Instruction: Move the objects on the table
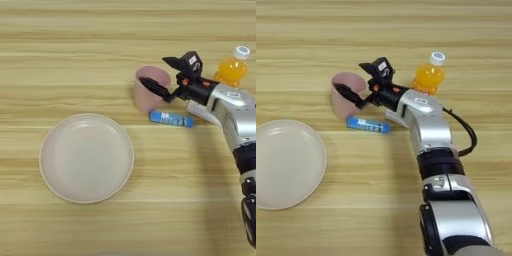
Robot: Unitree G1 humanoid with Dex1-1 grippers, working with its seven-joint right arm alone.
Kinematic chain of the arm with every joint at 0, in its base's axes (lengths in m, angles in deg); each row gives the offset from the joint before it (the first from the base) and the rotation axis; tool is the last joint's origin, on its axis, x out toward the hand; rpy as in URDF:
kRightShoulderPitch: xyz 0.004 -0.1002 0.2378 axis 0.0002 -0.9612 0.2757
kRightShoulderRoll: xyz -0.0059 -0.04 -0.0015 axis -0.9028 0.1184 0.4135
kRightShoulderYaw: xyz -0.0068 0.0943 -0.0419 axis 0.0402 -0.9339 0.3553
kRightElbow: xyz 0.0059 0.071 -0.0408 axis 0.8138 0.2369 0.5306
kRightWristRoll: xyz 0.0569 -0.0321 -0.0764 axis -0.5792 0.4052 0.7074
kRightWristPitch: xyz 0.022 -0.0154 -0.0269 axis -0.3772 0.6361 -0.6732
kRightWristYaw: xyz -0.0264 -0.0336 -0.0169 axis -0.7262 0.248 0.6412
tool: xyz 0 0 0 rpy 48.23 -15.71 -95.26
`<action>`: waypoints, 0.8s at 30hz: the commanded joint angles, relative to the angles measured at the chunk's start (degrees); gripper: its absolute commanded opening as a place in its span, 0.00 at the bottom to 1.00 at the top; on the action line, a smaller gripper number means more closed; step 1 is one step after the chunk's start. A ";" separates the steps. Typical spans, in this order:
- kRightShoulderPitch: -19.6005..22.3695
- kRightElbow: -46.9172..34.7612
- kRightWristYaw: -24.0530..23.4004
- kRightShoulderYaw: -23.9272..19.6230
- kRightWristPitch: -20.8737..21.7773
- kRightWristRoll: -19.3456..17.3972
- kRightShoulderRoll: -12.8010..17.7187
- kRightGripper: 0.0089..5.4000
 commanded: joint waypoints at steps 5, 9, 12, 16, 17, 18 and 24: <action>4.32 -3.96 -0.71 -1.50 2.08 -2.01 0.78 1.00; 4.37 -4.03 -0.63 -1.51 2.02 -2.34 0.84 1.00; 4.32 -3.96 -0.45 -1.25 1.85 -2.35 0.96 1.00; 3.94 -3.57 0.10 -0.53 1.25 -1.85 1.19 1.00; 3.86 -3.46 0.37 -0.29 0.84 -1.74 1.27 1.00; 3.73 -3.40 0.69 0.00 0.47 -1.53 1.38 1.00; 3.75 -1.84 0.40 0.79 -0.21 -0.27 1.55 1.00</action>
